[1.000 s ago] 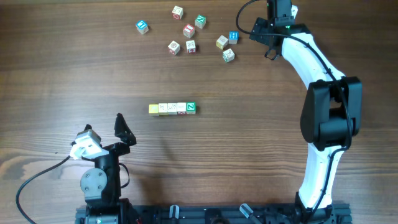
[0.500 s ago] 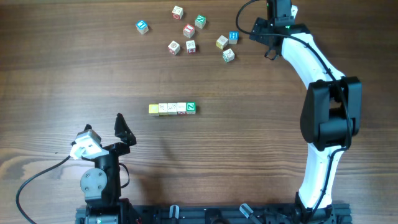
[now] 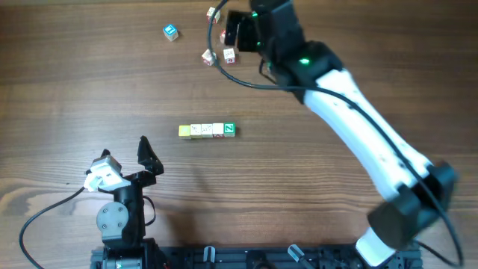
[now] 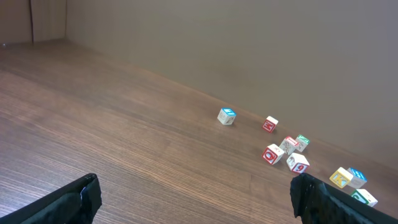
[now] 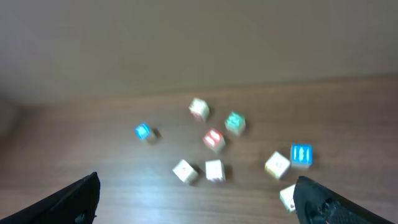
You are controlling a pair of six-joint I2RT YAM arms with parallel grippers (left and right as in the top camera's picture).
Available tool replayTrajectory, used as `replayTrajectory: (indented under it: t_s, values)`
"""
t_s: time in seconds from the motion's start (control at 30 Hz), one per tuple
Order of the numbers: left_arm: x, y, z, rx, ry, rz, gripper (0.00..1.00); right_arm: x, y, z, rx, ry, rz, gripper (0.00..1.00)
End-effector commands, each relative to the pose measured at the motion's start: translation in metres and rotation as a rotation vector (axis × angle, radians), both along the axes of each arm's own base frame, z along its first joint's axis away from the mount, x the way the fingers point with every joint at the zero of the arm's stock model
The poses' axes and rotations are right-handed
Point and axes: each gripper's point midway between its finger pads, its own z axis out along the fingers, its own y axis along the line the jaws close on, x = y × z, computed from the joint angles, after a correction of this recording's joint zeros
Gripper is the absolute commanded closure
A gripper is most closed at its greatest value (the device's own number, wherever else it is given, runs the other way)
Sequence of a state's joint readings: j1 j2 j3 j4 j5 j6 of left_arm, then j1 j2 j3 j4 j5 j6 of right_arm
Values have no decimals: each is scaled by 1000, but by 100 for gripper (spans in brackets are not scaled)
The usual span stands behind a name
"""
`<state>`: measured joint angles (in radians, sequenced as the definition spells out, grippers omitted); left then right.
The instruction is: Form a horizontal line
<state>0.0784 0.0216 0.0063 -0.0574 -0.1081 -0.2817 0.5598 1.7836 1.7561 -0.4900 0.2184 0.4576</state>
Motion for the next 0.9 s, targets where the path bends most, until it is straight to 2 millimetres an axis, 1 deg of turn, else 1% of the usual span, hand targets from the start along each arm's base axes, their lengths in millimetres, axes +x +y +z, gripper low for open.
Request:
replayTrajectory:
  t_s: [0.0, 0.03, 0.07, 0.1, 0.2, 0.27, 0.33, 0.37, 0.43, 0.47, 0.5, 0.53, 0.57, 0.67, 0.77, 0.87]
  values:
    - [-1, 2, 0, 21, 6, 13, 0, -34, -25, 89, 84, -159, -8, 0]
    - [-1, 2, 0, 21, 6, 13, 0, -45, -32, 111, 109, -199, -8, 0]
    - [-1, 2, 0, 21, 6, 13, 0, -62, -43, 139, 142, -252, -9, 0]
    - [-1, 2, 0, 21, 6, 13, 0, -78, -53, 163, 172, -300, -10, 0]
    - [-1, 2, 0, 21, 6, 13, 0, -116, -77, 209, 234, -399, -11, 0]
    - [-1, 2, 0, 21, 6, 13, 0, -128, -84, 222, 253, -429, -11, 0]
    - [-1, 2, 0, 21, 6, 13, 0, -131, -86, 225, 257, -435, -11, 0]
    - [-1, 2, 0, 21, 6, 13, 0, -129, -85, 222, 251, -426, -11, 0]
    - [-1, 2, 0, 21, 6, 13, 0, -121, -80, 203, 217, -370, -11, 0]
    - [-1, 2, 0, 21, 6, 13, 0, -115, -76, 182, 178, -308, -10, 0]
    - [-1, 2, 0, 21, 6, 13, 0, -112, -74, 154, 121, -218, -9, 0]
    - [-1, 2, 0, 21, 6, 13, 0, -112, -74, 131, 73, -141, -9, 0]
    - [-1, 2, 0, 21, 6, 13, 0, -117, -78, 101, 7, -35, -8, 0]
    - [-1, 2, 0, 21, 6, 13, 0, -134, -88, 63, -88, 117, -7, 0]
    - [-1, 2, 0, 21, 6, 13, 0, -148, -97, 40, -154, 221, -6, 0]
    - [-1, 2, 0, 21, 6, 13, 0, -152, -99, 35, -167, 243, -6, 0]
